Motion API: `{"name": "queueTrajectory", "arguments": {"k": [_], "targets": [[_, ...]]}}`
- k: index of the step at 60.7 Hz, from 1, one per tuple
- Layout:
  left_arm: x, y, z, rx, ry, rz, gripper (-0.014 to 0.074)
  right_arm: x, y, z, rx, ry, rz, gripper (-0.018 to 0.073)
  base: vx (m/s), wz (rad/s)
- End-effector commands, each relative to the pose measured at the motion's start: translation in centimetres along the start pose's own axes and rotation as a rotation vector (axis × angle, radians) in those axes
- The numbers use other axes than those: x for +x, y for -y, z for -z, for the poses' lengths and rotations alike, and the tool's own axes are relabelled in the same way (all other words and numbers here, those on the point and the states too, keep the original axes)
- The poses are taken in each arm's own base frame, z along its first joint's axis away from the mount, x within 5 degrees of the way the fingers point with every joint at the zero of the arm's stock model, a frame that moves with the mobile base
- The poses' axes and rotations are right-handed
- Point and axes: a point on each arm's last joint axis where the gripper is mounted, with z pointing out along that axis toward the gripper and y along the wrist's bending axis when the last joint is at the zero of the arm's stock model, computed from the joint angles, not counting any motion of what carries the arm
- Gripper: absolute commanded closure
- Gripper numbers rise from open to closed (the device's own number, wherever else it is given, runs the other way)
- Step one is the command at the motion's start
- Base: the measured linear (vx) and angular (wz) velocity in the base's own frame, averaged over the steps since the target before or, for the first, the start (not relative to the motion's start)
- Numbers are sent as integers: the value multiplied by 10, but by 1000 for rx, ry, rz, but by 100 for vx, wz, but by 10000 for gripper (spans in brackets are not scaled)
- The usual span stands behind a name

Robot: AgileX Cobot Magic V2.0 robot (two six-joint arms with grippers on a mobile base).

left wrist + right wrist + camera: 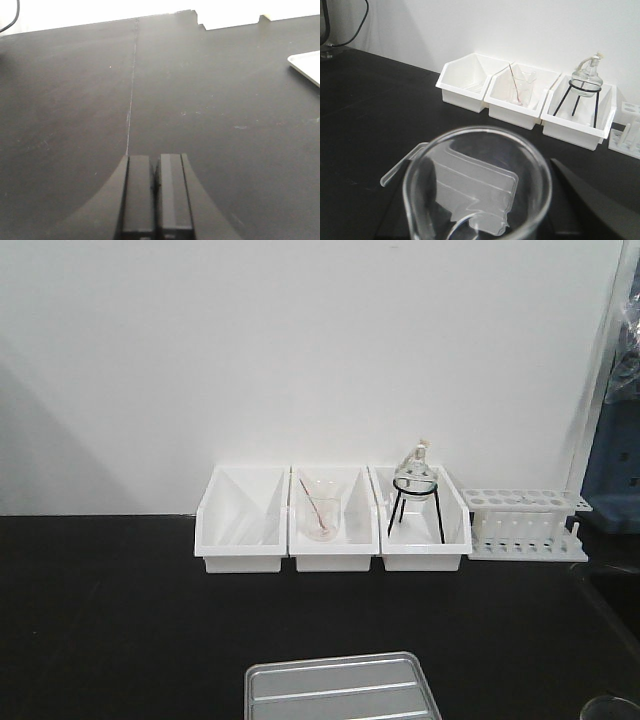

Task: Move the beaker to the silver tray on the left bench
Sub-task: 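Lower the held beaker onto the silver tray with the right gripper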

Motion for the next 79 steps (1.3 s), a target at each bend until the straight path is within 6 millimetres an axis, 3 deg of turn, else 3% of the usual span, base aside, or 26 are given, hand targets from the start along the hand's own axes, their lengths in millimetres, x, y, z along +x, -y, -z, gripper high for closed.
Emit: {"name": "queueTrajectory", "arguments": {"k": [1, 20, 28, 35, 50, 61, 69, 79], "targets": [[-1, 1, -2, 6, 64, 3, 595, -17, -2, 1, -23, 101, 8, 570, 0, -1], [-1, 1, -2, 6, 64, 3, 595, -22, -4, 1, -47, 156, 7, 571, 0, 0], [-1, 1, -2, 6, 64, 3, 595, -26, -8, -14, -95, 199, -26, 571, 0, 0], [-1, 1, -2, 6, 64, 3, 595, -24, -6, -49, -97, 160, -100, 571, 0, 0], [-1, 1, -2, 6, 64, 3, 595, -1, 14, -162, -83, 108, -130, 571, 0, 0], [-1, 1, -2, 6, 64, 3, 595, 46, 9, -237, -191, 7, -33, 571, 0, 0], [-1, 1, -2, 6, 64, 3, 595, 70, 5, -262, -247, 9, -32, 571, 0, 0], [-1, 1, -2, 6, 64, 3, 595, 85, 5, -272, -244, -8, -44, 571, 0, 0]]}}
